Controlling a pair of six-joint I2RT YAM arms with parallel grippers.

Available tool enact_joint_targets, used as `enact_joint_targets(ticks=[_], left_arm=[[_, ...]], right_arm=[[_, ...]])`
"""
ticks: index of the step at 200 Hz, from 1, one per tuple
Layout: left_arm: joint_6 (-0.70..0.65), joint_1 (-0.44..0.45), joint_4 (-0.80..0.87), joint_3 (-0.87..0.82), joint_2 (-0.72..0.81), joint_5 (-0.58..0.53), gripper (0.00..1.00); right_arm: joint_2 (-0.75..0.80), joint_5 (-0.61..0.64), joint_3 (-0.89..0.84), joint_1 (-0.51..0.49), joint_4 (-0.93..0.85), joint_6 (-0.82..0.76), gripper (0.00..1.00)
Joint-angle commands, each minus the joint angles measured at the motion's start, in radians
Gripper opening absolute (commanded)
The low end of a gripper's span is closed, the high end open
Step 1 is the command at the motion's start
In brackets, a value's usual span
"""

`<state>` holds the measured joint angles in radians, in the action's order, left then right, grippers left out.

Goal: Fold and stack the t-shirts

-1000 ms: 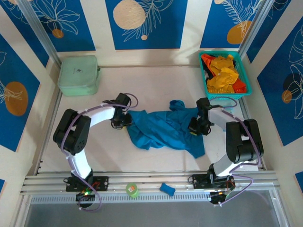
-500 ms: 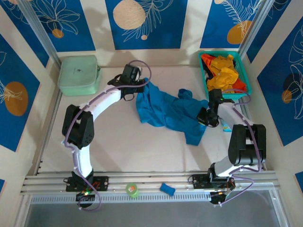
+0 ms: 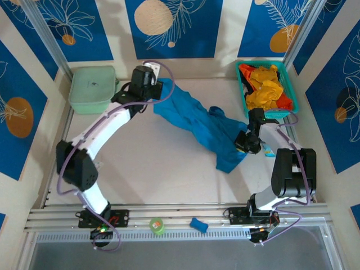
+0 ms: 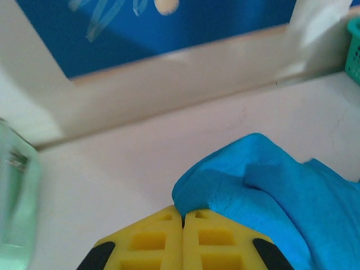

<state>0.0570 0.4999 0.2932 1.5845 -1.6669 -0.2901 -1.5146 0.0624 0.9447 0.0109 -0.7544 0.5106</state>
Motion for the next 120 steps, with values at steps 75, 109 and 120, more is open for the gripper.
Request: enact_joint_targets(ticks=[75,109,120], left_arm=[[-0.042,0.002,-0.112,-0.233,0.113,-0.281,0.02],[0.056,0.005,-0.064,-0.343,0.214,-0.277,0.58],[0.071,0.008,-0.012,-0.339,0.231,-0.281,0.75]], right_arm=[[0.07,-0.208,-0.159,-0.27,-0.023,0.087,0.0],[0.016,-0.192,-0.185,-0.298,0.02,0.111,0.22],[0.021,-0.179,-0.158,-0.301,0.007,0.103,0.32]])
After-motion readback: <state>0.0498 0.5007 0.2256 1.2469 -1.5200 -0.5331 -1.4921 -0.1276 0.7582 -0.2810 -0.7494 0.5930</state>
